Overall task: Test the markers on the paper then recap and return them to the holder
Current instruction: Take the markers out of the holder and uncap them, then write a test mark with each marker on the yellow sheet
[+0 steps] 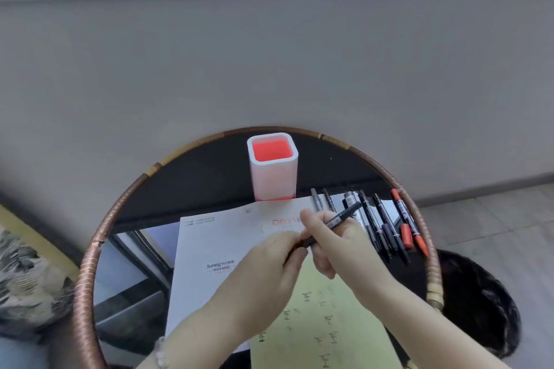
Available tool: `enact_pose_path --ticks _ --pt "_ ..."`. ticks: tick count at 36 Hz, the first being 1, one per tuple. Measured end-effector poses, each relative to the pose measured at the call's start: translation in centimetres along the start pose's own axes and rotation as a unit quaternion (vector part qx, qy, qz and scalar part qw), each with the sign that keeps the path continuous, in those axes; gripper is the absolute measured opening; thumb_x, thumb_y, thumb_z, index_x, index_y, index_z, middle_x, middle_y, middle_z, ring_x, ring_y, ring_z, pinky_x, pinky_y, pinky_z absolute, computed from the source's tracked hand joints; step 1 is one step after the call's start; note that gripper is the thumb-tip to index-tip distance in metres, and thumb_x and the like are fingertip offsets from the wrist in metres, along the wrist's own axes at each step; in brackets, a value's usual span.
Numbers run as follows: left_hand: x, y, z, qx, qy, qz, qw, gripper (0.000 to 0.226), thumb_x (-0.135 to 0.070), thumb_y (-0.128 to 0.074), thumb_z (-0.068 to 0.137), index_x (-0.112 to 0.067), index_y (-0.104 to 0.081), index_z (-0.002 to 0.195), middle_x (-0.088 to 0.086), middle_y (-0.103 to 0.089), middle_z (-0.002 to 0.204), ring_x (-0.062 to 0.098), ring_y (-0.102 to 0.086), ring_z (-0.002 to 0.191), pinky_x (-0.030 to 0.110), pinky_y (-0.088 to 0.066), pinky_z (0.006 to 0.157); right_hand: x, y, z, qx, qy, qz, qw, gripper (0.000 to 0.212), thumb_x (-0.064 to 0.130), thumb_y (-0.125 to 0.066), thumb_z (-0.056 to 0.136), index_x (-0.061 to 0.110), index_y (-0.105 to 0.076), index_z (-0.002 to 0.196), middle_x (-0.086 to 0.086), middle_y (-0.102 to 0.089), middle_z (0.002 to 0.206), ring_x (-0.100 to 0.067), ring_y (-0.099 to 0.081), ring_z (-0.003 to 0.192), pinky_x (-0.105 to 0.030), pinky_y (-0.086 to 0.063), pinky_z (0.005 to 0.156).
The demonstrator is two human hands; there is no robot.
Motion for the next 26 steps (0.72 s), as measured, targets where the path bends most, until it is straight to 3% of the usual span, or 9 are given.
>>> enact_pose_path --ticks 4,7,10,15,19,21,22,24,26 --pt "0.2 -1.2 -0.6 0.0 -0.037 0.063 0.997 0.04 -0.041 -0.021 0.096 -0.021 -0.051 0.114 -0.01 -0.056 0.085 0.009 -0.051 0.079 0.03 -0.043 0.073 -0.2 0.1 -0.6 -0.038 0.015 0.005 0.999 0.048 0.027 -0.048 0.092 -0.01 -0.046 0.062 -0.002 -0.03 0.034 -0.01 -0.026 0.029 -0.018 -0.026 0.036" --pt "0.2 -1.2 -0.6 -0.019 -0.065 0.055 0.996 0.056 -0.052 -0.019 0.087 -0.018 -0.055 0.113 -0.013 -0.047 0.062 0.011 -0.045 0.062 0.027 -0.039 0.058 -0.7 0.0 -0.7 -0.058 -0.005 0.053 0.997 0.043 0.021 -0.045 0.094 -0.003 -0.045 0.058 0.0 -0.027 0.036 -0.008 -0.024 0.03 -0.018 -0.022 0.035" --pt "0.3 -0.8 -0.4 -0.02 -0.05 0.045 0.998 0.038 -0.04 -0.033 0.094 -0.017 -0.058 0.113 -0.017 -0.049 0.058 0.01 -0.042 0.052 0.02 -0.028 0.049 -1.0 -0.3 -0.7 -0.054 -0.022 0.083 0.995 0.044 0.02 -0.044 0.094 0.008 -0.042 0.052 0.0 -0.026 0.039 -0.008 -0.023 0.032 -0.018 -0.021 0.036" --pt "0.6 -0.8 0.0 0.047 -0.009 -0.021 0.999 0.023 -0.034 -0.041 0.097 -0.053 -0.054 0.095 -0.013 -0.045 0.05 0.01 -0.036 0.046 0.018 -0.027 0.047 -1.3 -0.2 -0.6 -0.035 -0.022 0.115 0.993 0.044 0.016 -0.042 0.094 0.009 -0.042 0.051 0.004 -0.028 0.036 -0.004 -0.024 0.029 -0.014 -0.022 0.033" --pt "1.3 -0.4 0.0 0.086 0.051 0.008 0.995 0.024 -0.047 -0.036 0.094 -0.05 -0.047 0.115 -0.014 -0.046 0.05 0.003 -0.041 0.047 0.017 -0.029 0.048 -1.4 1.2 -0.6 -0.09 0.009 0.133 0.987 0.047 0.014 -0.041 0.095 0.012 -0.049 0.048 0.007 -0.032 0.03 -0.006 -0.021 0.028 -0.016 -0.018 0.033" --pt "2.4 -0.1 -0.1 0.068 0.073 0.031 0.995 0.033 -0.048 -0.029 0.095 -0.053 -0.031 0.127 -0.012 -0.053 0.063 -0.001 -0.048 0.06 0.015 -0.034 0.056 -1.2 2.4 -0.5 -0.125 0.042 0.096 0.987 0.042 0.016 -0.041 0.095 0.013 -0.054 0.055 0.006 -0.033 0.032 -0.008 -0.023 0.03 -0.018 -0.021 0.035" --pt "3.2 0.2 -0.2 0.047 0.085 0.034 0.995 0.038 -0.043 -0.027 0.097 -0.049 -0.023 0.134 -0.009 -0.058 0.082 0.0 -0.051 0.076 0.018 -0.04 0.069 -1.1 2.9 -0.5 -0.128 0.071 0.053 0.988 0.037 0.017 -0.042 0.095 0.013 -0.058 0.063 0.005 -0.036 0.034 -0.008 -0.028 0.032 -0.018 -0.024 0.036" --pt "5.5 0.7 -0.3 -0.009 0.109 0.081 0.991 0.047 -0.023 -0.029 0.099 -0.032 -0.014 0.144 0.001 -0.049 0.123 0.015 -0.044 0.111 0.025 -0.036 0.091 -1.1 3.3 -0.6 -0.095 0.136 -0.032 0.986 0.026 0.025 -0.044 0.094 0.013 -0.064 0.082 -0.003 -0.053 0.045 -0.008 -0.044 0.039 -0.014 -0.035 0.042" --pt "7.6 1.0 -0.6 -0.028 0.14 0.188 0.972 0.058 -0.003 -0.031 0.094 -0.021 -0.011 0.146 0.001 -0.037 0.134 0.016 -0.033 0.118 0.019 -0.027 0.096 -1.9 3.1 -1.0 -0.029 0.172 -0.109 0.979 0.028 0.044 -0.046 0.091 0.025 -0.066 0.092 0.0 -0.07 0.072 -0.007 -0.06 0.055 -0.011 -0.043 0.054"
Point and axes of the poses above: each hand's wrist, its own z-axis towards the middle knuckle, its own y-axis out of the back of the hand, x = y × z, the point moved 5 cm from there along z, towards the middle knuckle
